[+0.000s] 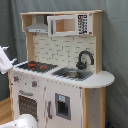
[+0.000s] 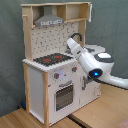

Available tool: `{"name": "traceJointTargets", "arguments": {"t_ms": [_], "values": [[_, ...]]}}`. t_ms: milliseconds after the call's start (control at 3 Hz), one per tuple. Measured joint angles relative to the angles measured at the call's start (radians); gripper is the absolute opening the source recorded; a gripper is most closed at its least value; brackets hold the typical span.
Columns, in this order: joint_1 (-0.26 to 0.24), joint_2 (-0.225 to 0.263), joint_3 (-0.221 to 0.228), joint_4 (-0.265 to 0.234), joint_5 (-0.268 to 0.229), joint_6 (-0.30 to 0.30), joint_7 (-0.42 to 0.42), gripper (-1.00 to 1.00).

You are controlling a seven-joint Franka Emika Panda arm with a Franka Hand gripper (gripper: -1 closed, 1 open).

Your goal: Play with the kitchen

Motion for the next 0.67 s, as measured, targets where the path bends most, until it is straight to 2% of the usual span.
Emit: {"name": "traceJointTargets", "arguments": {"t_ms": [333,667], "values": [[0.080,0.004,0.035,-0.044,-0.023,0.001,-0.028,1.00],[0.095,0.025,0.070,-0.061,-0.023,0.070,-0.094,1.00]]}}
